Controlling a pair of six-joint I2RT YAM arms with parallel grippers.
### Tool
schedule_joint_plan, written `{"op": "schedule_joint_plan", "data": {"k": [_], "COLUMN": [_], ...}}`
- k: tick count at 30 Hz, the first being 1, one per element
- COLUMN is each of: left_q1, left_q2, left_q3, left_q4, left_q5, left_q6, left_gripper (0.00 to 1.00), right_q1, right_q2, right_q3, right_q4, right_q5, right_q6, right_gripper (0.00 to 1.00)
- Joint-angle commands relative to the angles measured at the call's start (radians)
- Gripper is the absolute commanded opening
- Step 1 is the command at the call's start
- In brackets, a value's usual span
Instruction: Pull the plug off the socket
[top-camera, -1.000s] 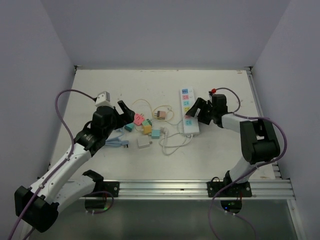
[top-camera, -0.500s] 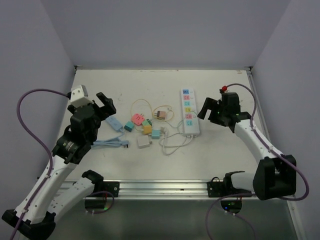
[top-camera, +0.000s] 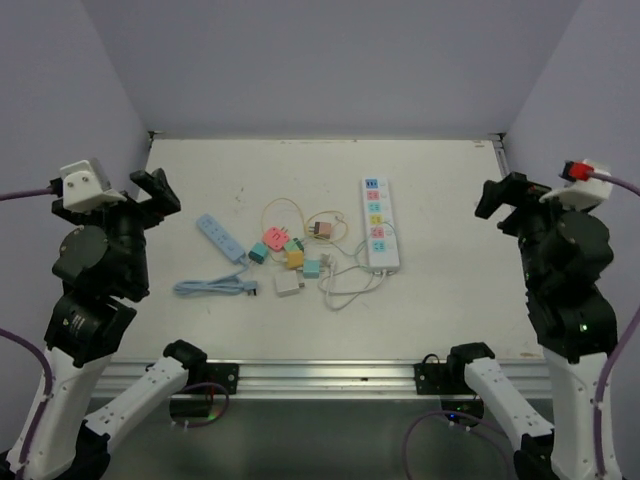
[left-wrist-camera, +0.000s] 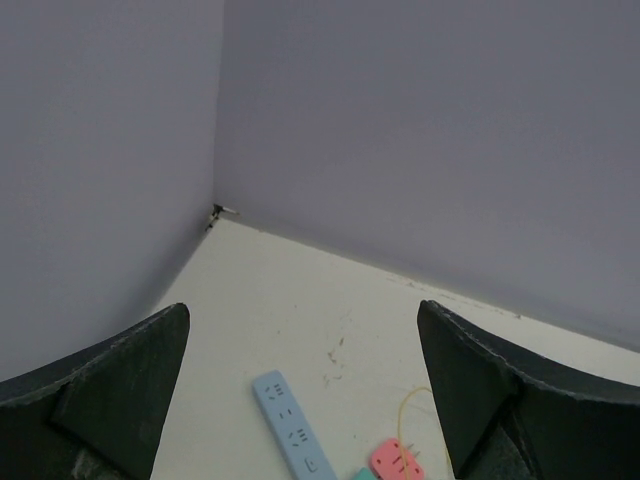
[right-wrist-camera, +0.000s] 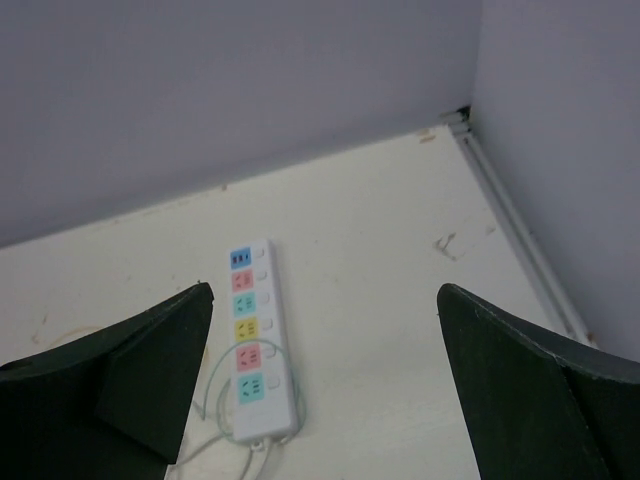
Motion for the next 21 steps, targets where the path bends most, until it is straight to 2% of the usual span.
{"op": "schedule_joint_plan", "data": {"k": [1,5,8,21], "left_q1": [0.005,0.005,0.003,0.003], "left_q2": [-0.016,-0.038,-0.053,-0.150], "left_q3": [0.079,0.111,0.128,0.086], "left_q4": [0.085,0.124,0.159,0.329], "left_q5": [-0.043,-0.054,-0.073,-0.158], "left_q6": [0.173,0.271,0.331,0.440], "left_gripper": [1.00,1.00,1.00,1.00], "right_q1": [-0.001,-0.001,0.000,-0.003], "right_q2": [-0.116,-0.231,-0.270,-0.253], "right_q3": [0.025,-0.024,-0.036,-0.043], "right_q4": [0.021,0.175,0.222,0.246], "right_q5": [0.129,0.130,0.121,0.047], "right_q6": [-0.116,-0.217,-0.241,-0.242], "right_gripper": [0.99,0.99,0.99,0.99]}}
